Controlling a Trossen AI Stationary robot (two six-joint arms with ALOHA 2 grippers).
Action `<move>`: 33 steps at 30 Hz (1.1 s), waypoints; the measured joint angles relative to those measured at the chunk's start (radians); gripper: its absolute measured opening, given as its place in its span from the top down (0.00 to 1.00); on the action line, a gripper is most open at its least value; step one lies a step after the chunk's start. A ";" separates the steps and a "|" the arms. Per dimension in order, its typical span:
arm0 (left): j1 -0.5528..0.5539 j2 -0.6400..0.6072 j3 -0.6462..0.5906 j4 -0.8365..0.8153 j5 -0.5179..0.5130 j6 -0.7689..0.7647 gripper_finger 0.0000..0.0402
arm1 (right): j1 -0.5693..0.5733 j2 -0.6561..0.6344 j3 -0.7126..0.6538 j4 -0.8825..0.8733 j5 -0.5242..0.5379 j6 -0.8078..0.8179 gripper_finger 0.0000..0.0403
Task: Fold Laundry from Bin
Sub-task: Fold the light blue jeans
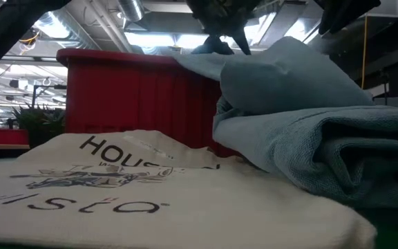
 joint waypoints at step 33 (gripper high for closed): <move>-0.128 -0.048 -0.065 -0.042 -0.022 0.016 0.76 | 0.000 0.000 0.000 0.002 0.005 0.000 0.69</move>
